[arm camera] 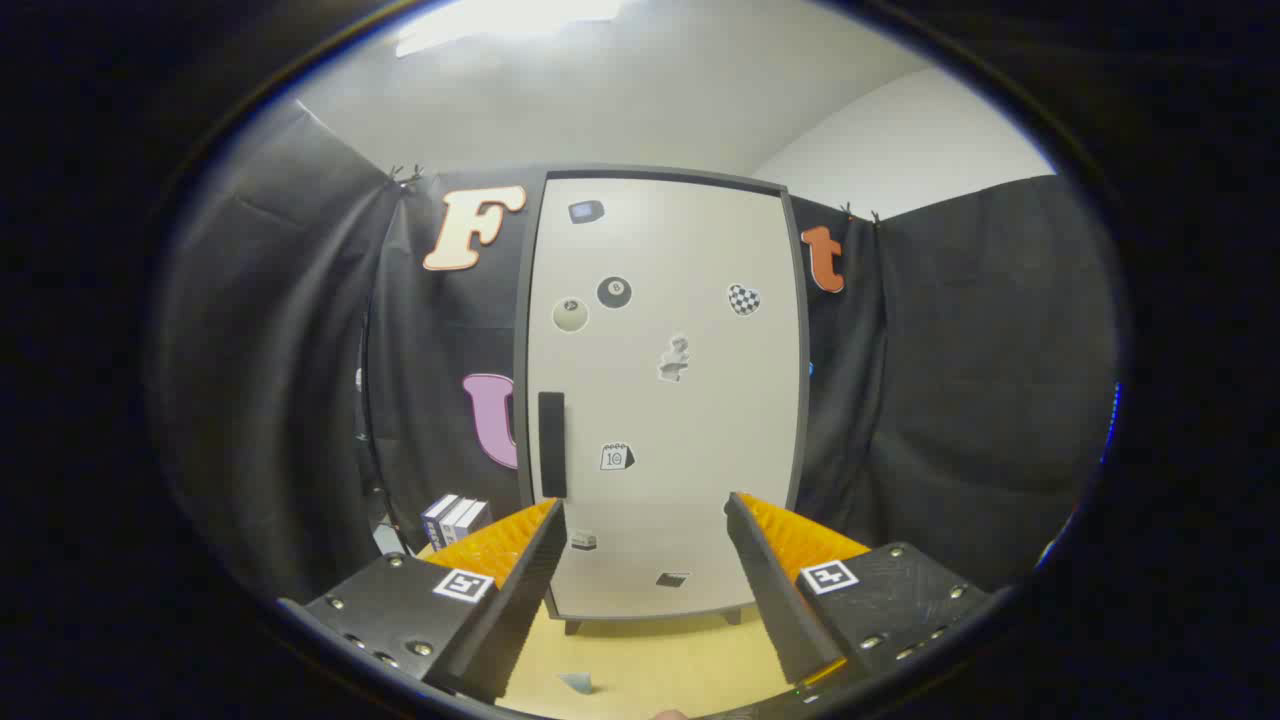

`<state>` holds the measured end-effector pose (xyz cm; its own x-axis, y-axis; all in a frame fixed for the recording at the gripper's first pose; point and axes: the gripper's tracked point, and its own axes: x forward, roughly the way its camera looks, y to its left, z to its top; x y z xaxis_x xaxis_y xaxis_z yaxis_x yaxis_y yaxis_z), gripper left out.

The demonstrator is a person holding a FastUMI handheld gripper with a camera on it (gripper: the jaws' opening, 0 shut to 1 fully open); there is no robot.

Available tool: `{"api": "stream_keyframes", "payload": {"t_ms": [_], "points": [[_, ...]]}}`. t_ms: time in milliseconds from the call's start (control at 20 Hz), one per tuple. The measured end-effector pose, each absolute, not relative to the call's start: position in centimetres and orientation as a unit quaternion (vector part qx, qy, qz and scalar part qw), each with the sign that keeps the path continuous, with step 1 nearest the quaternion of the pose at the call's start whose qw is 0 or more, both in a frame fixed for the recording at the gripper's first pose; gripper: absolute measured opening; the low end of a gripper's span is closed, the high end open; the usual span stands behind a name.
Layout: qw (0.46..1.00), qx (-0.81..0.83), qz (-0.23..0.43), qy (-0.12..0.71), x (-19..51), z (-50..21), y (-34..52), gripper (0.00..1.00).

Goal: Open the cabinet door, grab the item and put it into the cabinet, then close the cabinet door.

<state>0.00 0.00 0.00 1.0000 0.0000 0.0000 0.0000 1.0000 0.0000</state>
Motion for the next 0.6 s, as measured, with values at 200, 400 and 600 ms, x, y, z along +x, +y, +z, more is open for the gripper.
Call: {"api": "stream_keyframes", "payload": {"t_ms": [200,400,600], "points": [[1.000,-0.004,-0.001,0.002,0.02,-0.14,-0.13,0.96],[1.000,-0.001,-0.001,0.003,0.11,-0.05,0.03,0.96],[1.000,-0.002,0.002,0.008,0.32,-0.31,0.02,0.96]]}}
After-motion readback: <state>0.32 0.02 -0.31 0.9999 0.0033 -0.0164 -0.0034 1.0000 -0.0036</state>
